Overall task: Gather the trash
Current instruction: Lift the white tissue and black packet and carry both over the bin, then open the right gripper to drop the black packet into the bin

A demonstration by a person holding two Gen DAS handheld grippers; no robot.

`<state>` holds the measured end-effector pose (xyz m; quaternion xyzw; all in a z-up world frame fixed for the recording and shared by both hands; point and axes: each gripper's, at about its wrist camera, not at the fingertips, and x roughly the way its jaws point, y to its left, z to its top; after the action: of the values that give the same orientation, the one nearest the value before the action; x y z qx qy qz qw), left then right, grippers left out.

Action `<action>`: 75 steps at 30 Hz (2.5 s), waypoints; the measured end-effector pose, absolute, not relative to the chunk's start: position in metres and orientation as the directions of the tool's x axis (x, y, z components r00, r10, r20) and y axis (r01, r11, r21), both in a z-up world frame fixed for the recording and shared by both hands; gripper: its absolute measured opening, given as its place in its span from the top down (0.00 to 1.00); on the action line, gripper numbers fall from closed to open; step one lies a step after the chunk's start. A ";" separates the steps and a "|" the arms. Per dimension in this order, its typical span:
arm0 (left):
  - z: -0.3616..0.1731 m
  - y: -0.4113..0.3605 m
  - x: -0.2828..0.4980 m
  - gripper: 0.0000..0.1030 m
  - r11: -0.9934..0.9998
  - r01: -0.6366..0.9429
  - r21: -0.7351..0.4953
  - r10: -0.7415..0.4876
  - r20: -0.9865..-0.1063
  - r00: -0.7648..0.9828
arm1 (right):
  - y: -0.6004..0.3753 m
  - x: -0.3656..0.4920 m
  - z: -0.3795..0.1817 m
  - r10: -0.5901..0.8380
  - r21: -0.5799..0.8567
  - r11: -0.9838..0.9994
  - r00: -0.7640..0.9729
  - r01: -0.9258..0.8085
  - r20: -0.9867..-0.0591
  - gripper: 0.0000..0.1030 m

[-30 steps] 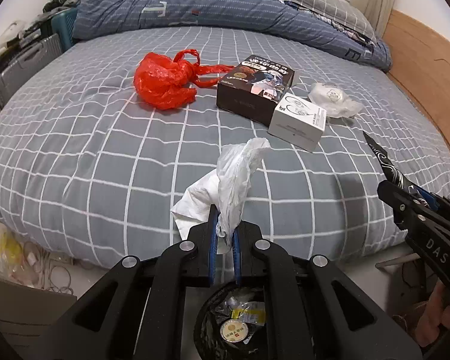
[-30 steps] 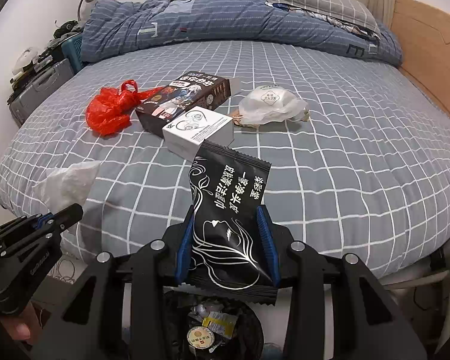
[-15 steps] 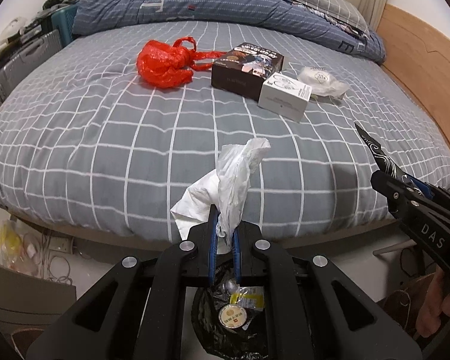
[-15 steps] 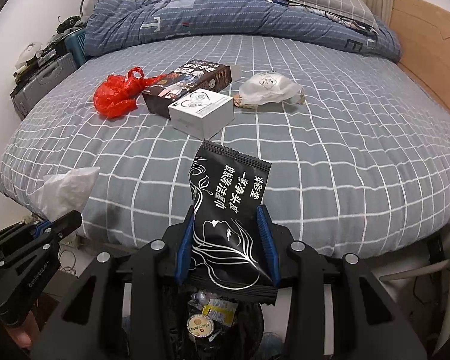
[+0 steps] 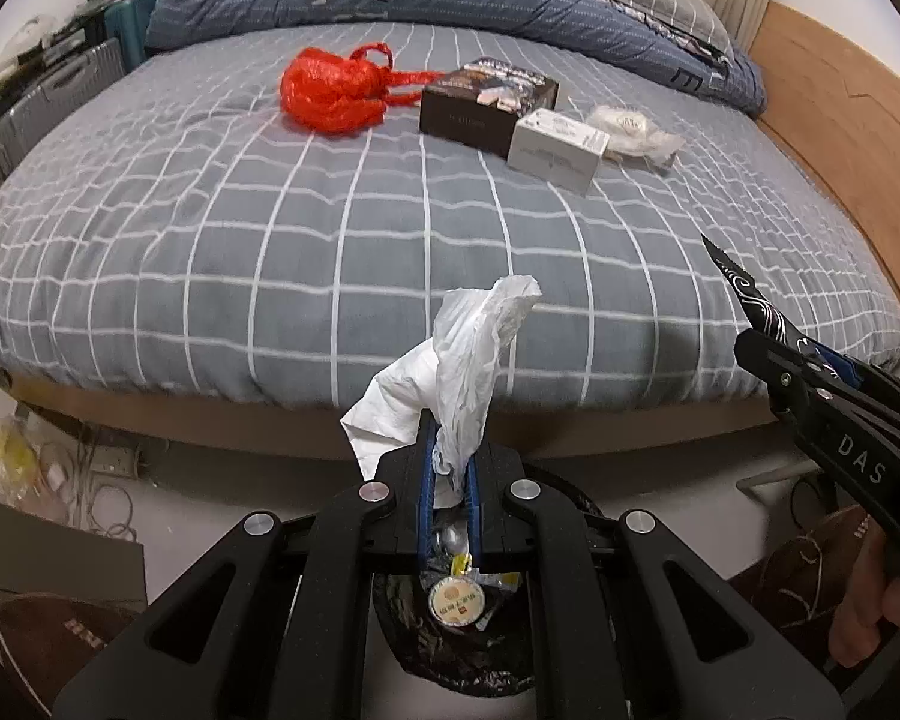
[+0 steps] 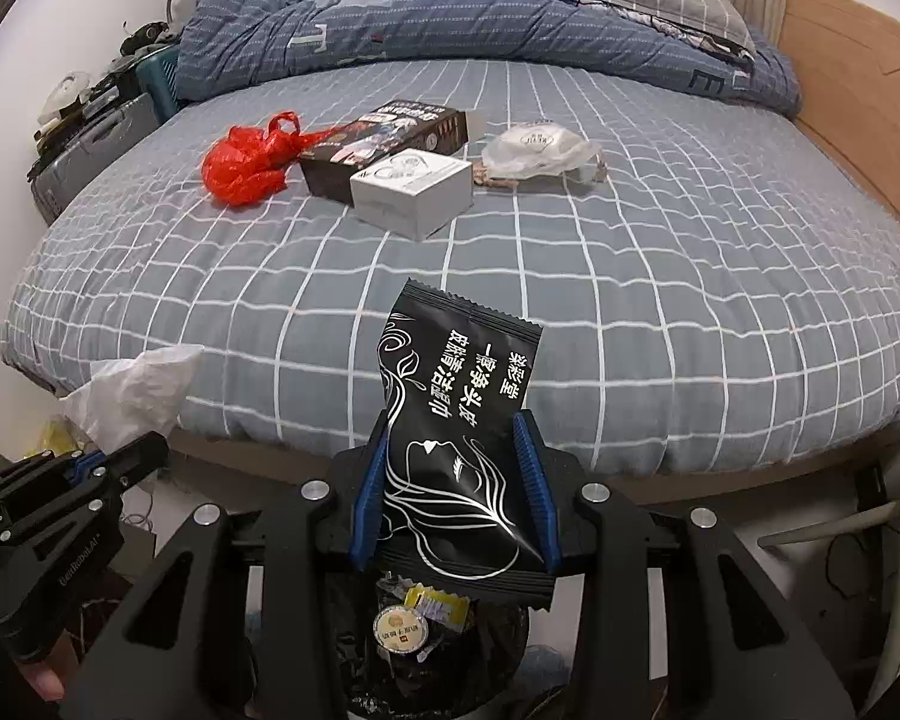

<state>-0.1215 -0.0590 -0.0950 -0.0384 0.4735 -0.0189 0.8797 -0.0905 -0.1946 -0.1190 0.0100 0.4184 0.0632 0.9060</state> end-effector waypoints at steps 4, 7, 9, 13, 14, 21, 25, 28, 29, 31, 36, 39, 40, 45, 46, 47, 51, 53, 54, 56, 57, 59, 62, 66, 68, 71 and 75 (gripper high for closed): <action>-0.100 -0.060 -0.130 0.92 0.996 -0.001 -0.084 -0.070 -0.839 0.540 | -0.192 -0.097 -0.122 0.122 0.067 0.992 0.636 -0.110 -0.762 0.63; -0.103 -0.060 -0.135 0.92 0.996 -0.002 -0.085 -0.071 -0.844 0.531 | -0.190 -0.102 -0.125 0.121 0.061 0.991 0.630 -0.115 -0.767 0.63; -0.106 -0.060 -0.139 0.92 0.996 -0.004 -0.087 -0.072 -0.847 0.526 | -0.190 -0.105 -0.126 0.119 0.059 0.991 0.628 -0.116 -0.769 0.63; -0.109 -0.058 -0.148 0.92 0.995 -0.005 -0.096 -0.079 -0.853 0.517 | -0.191 -0.111 -0.129 0.120 0.058 0.991 0.622 -0.119 -0.773 0.63; -0.109 -0.057 -0.150 0.92 0.995 -0.007 -0.098 -0.080 -0.853 0.516 | -0.192 -0.113 -0.129 0.119 0.057 0.991 0.623 -0.119 -0.773 0.63; -0.109 -0.053 -0.165 0.92 0.994 -0.019 -0.111 -0.086 -0.854 0.513 | -0.193 -0.124 -0.131 0.123 0.065 0.991 0.618 -0.116 -0.777 0.63; -0.111 -0.053 -0.174 0.92 0.992 -0.020 -0.121 -0.095 -0.859 0.503 | -0.191 -0.133 -0.136 0.128 0.070 0.990 0.605 -0.118 -0.786 0.63; -0.114 -0.053 -0.181 0.92 0.992 -0.020 -0.128 -0.101 -0.865 0.491 | -0.189 -0.139 -0.141 0.131 0.075 0.990 0.590 -0.120 -0.797 0.63; -0.116 -0.053 -0.183 0.92 0.991 -0.021 -0.130 -0.103 -0.867 0.487 | -0.188 -0.140 -0.143 0.132 0.076 0.990 0.583 -0.119 -0.802 0.63; -0.120 -0.054 -0.185 0.92 0.991 -0.019 -0.131 -0.107 -0.873 0.477 | -0.187 -0.143 -0.147 0.139 0.087 0.989 0.570 -0.118 -0.810 0.63; -0.132 -0.051 -0.183 0.92 0.993 -0.029 -0.116 -0.091 -0.888 0.452 | -0.183 -0.145 -0.156 0.155 0.106 0.987 0.543 -0.120 -0.826 0.63; -0.140 -0.046 -0.181 0.92 0.993 -0.040 -0.109 -0.081 -0.896 0.437 | -0.179 -0.144 -0.164 0.158 0.106 0.986 0.526 -0.127 -0.836 0.63; -0.143 -0.044 -0.180 0.92 0.993 -0.045 -0.105 -0.076 -0.899 0.430 | -0.177 -0.144 -0.167 0.159 0.105 0.986 0.518 -0.131 -0.841 0.63; -0.154 -0.039 -0.172 0.92 0.994 -0.055 -0.093 -0.062 -0.908 0.414 | -0.167 -0.138 -0.179 0.155 0.090 0.984 0.489 -0.155 -0.859 0.63; -0.156 -0.037 -0.170 0.92 0.994 -0.058 -0.090 -0.058 -0.909 0.413 | -0.165 -0.137 -0.182 0.156 0.087 0.983 0.482 -0.161 -0.862 0.63; -0.158 -0.037 -0.169 0.92 0.994 -0.060 -0.088 -0.056 -0.910 0.412 | -0.163 -0.136 -0.183 0.155 0.085 0.983 0.478 -0.166 -0.865 0.63; -0.166 -0.031 -0.165 0.92 0.994 -0.073 -0.082 -0.047 -0.915 0.400 | -0.155 -0.132 -0.196 0.146 0.069 0.981 0.447 -0.183 -0.883 0.63; -0.170 -0.027 -0.165 0.92 0.994 -0.079 -0.077 -0.040 -0.919 0.392 | -0.150 -0.130 -0.207 0.136 0.059 0.980 0.420 -0.191 -0.897 0.63; -0.172 -0.024 -0.165 0.92 0.993 -0.087 -0.076 -0.037 -0.921 0.387 | -0.148 -0.129 -0.212 0.131 0.054 0.979 0.410 -0.195 -0.903 0.63; -0.176 -0.018 -0.166 0.92 0.992 -0.099 -0.076 -0.033 -0.925 0.379 | -0.144 -0.129 -0.222 0.118 0.040 0.978 0.384 -0.204 -0.916 0.63; -0.177 -0.015 -0.166 0.92 0.992 -0.102 -0.078 -0.034 -0.926 0.375 | -0.142 -0.129 -0.229 0.111 0.034 0.977 0.368 -0.209 -0.923 0.63; -0.182 -0.011 -0.168 0.92 0.991 -0.110 -0.078 -0.033 -0.931 0.365 | -0.138 -0.129 -0.237 0.105 0.031 0.976 0.344 -0.213 -0.933 0.63; -0.188 -0.006 -0.172 0.92 0.990 -0.115 -0.076 -0.031 -0.936 0.349 | -0.132 -0.129 -0.247 0.098 0.029 0.976 0.317 -0.217 -0.943 0.63; -0.195 0.000 -0.175 0.92 0.990 -0.120 -0.071 -0.028 -0.943 0.332 | -0.123 -0.125 -0.260 0.088 0.020 0.972 0.287 -0.232 -0.954 0.62; -0.197 0.002 -0.176 0.92 0.990 -0.123 -0.072 -0.029 -0.946 0.324 | -0.118 -0.122 -0.267 0.078 0.010 0.971 0.276 -0.240 -0.958 0.59; -0.198 0.000 -0.176 0.92 0.990 -0.122 -0.071 -0.029 -0.948 0.317 | -0.117 -0.120 -0.276 0.071 0.005 0.969 0.258 -0.249 -0.964 0.53; -0.200 -0.004 -0.175 0.92 0.991 -0.111 -0.069 -0.030 -0.949 0.314 | -0.117 -0.119 -0.277 0.066 0.000 0.970 0.263 -0.241 -0.963 0.39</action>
<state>-0.1746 -0.0036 -0.2001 -0.0604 0.5852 0.0249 0.8082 -0.1194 -0.1170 -0.2768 -0.0733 0.5994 0.0970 0.7912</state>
